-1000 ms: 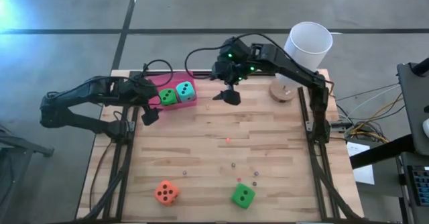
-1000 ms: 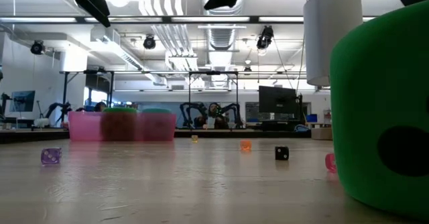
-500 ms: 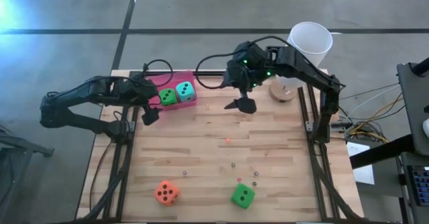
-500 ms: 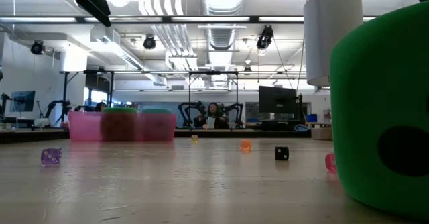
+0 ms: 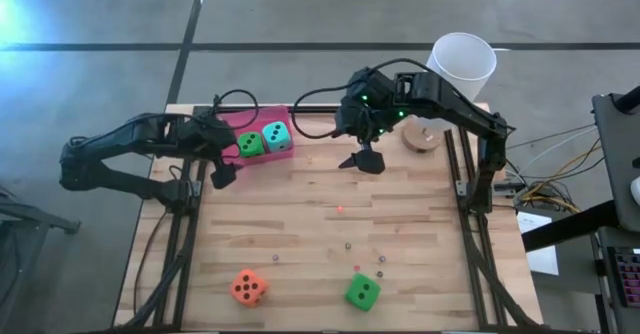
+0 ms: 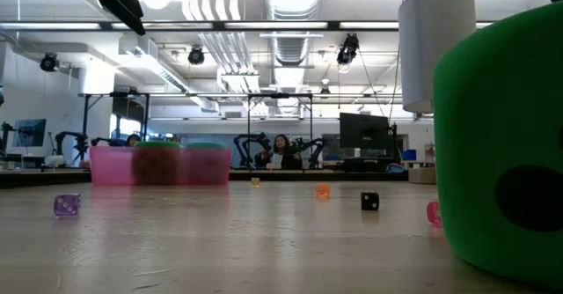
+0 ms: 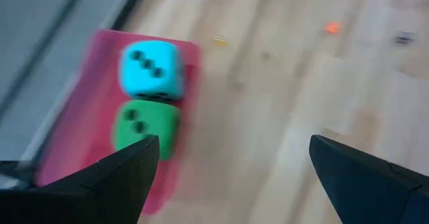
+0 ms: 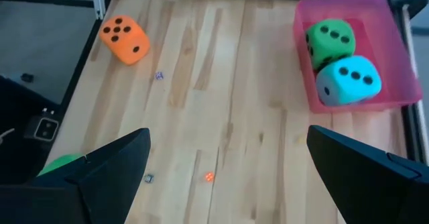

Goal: Pick & Place Dice
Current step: Put the big orange dice into the red bin

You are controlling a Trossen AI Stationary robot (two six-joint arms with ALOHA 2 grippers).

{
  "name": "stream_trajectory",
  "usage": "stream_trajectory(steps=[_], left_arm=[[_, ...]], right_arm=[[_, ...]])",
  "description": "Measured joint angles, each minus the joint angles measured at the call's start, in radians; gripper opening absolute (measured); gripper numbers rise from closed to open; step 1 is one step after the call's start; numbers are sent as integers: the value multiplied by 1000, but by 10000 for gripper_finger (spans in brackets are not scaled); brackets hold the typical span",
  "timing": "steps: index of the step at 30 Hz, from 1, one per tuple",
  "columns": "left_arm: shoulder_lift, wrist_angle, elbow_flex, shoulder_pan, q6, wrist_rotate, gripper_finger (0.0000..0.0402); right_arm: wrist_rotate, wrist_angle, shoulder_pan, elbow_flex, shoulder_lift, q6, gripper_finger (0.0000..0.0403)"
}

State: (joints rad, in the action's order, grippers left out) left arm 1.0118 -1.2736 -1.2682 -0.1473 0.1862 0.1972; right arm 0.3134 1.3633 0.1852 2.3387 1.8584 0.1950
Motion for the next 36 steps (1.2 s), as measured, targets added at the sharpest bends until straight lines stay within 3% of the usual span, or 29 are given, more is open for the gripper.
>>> stream_trajectory(steps=[5,26,36], left_arm=[[0,3,0,37,3,-133,385],[23,167,0,524,126,-98,386],[84,233,71,653,128,-93,390]], right_arm=[[0,38,0,0,0,-6,400],[0,78,-96,-3,0,-73,400],[0,78,-158,-3,0,-150,400]])
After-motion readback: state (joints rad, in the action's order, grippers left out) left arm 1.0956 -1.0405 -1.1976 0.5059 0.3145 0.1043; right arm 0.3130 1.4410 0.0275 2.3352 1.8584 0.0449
